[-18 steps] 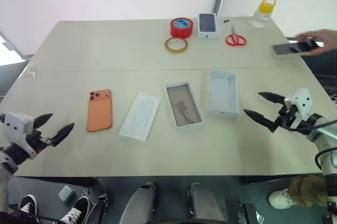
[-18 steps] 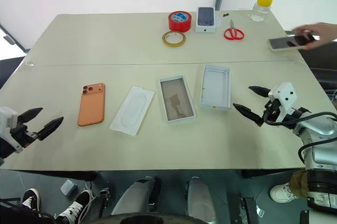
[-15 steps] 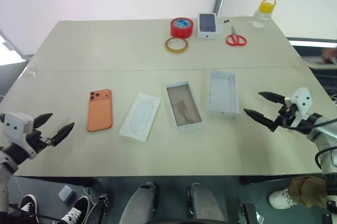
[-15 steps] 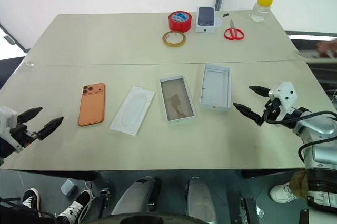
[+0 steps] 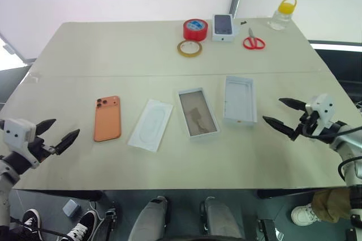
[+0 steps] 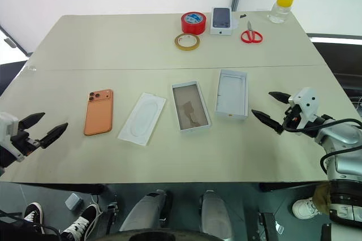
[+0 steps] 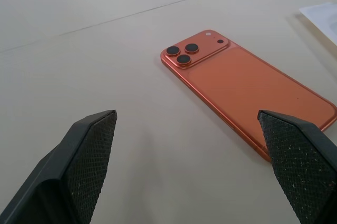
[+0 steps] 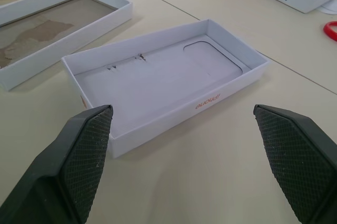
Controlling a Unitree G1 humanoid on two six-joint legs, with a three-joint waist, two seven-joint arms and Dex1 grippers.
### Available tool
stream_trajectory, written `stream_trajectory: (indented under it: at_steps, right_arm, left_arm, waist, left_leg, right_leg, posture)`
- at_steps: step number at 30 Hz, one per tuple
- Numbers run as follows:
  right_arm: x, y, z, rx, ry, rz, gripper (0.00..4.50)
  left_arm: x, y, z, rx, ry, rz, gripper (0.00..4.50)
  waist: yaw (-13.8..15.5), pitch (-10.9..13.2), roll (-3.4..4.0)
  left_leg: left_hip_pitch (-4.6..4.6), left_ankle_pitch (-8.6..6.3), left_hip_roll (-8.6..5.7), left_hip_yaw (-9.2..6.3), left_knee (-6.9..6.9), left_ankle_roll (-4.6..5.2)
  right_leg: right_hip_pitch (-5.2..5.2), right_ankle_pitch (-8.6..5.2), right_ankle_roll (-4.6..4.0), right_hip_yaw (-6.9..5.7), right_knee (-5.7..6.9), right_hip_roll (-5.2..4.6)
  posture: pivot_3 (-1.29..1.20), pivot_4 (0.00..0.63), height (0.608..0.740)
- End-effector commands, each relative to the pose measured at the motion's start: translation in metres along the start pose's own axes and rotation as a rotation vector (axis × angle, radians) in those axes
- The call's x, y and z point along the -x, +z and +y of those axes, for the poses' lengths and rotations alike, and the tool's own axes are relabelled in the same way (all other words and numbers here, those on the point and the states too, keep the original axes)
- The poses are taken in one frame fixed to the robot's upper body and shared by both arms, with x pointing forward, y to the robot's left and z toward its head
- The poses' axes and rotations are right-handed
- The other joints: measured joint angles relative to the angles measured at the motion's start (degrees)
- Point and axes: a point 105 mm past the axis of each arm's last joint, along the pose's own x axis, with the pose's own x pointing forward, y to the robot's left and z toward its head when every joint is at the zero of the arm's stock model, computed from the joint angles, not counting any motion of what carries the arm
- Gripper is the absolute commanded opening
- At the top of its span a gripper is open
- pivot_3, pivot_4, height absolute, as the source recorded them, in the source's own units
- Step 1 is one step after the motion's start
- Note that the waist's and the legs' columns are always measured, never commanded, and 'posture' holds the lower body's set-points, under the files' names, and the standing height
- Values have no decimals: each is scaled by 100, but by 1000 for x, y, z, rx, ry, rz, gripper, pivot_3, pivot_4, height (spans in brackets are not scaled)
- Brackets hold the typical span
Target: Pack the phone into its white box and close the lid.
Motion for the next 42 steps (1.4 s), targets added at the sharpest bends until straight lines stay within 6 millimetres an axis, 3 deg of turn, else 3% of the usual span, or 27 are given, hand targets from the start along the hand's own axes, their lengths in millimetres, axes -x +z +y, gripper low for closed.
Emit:
stream_trajectory:
  at_steps: [1, 7, 12, 17, 21, 27, 31, 36, 42]
  right_arm:
    - [2, 13, -7, 54, -20, -32, 4500]
    - [1, 14, -6, 64, -18, -34, 4500]
    - [-7, 21, 1, 85, 24, -57, 4500]
    - [-25, 39, 32, 131, 181, -94, 4500]
    - [-43, 63, 63, 165, 324, -158, 4500]
    - [-67, 87, 91, 193, 453, -230, 4500]
    - [-76, 94, 100, 194, 494, -256, 4500]
    - [-81, 92, 104, 200, 500, -255, 4500]
    - [-82, 93, 104, 213, 491, -257, 4500]
  left_arm:
    - [-1, 12, -1, -24, -12, -26, 4487]
    - [0, 14, -2, -7, -25, -34, 4487]
    - [-11, 17, -5, 21, -12, -16, 4487]
    - [-35, 38, -43, 147, -157, -9, 4487]
    - [-54, 42, -68, 170, -186, 66, 4487]
    - [-82, 46, -88, 556, -336, 88, 4487]
    - [-94, 60, -110, 664, -421, 89, 4487]
    - [-100, 45, -127, 710, -431, 176, 4487]
    - [-104, 29, -130, 763, -410, 253, 4487]
  waist:
    - [0, 0, 0]
    - [0, 0, 0]
    - [1, 0, 0]
    - [1, 0, -1]
    - [-22, 0, 0]
    - [1, 0, -1]
    - [5, 4, -9]
    - [-16, 4, -9]
    - [-6, 4, -9]
  left_leg:
    - [0, 0, 0, 0, 0, 0]
    - [0, 0, 0, 0, 0, 0]
    - [0, 0, 0, 0, 0, 0]
    - [0, 0, 0, 0, 1, 0]
    - [0, 0, 0, 1, 2, 0]
    - [0, 1, 0, -1, 8, -1]
    - [-8, 1, -2, -3, 23, -2]
    - [-8, 1, -2, -2, 37, -2]
    - [-8, 1, -1, -2, 37, -2]
  right_leg:
    - [0, 0, 0, 0, 0, 0]
    - [0, 0, 0, 0, 0, 0]
    - [0, 0, 0, 0, 1, 0]
    - [0, 1, 1, 0, 2, 0]
    - [-1, 1, 2, 2, 6, 1]
    - [-4, 2, 3, 0, 12, 9]
    - [-4, 2, 5, -2, 10, 8]
    - [-2, 2, 5, 1, 17, 10]
    - [-3, 2, 5, 2, 18, 11]
  posture:
    - [0, 150, 740]
    - [0, 150, 740]
    - [0, 150, 740]
    - [0, 150, 740]
    - [0, 150, 740]
    - [0, 150, 740]
    - [0, 150, 740]
    - [0, 150, 740]
    - [0, 150, 740]
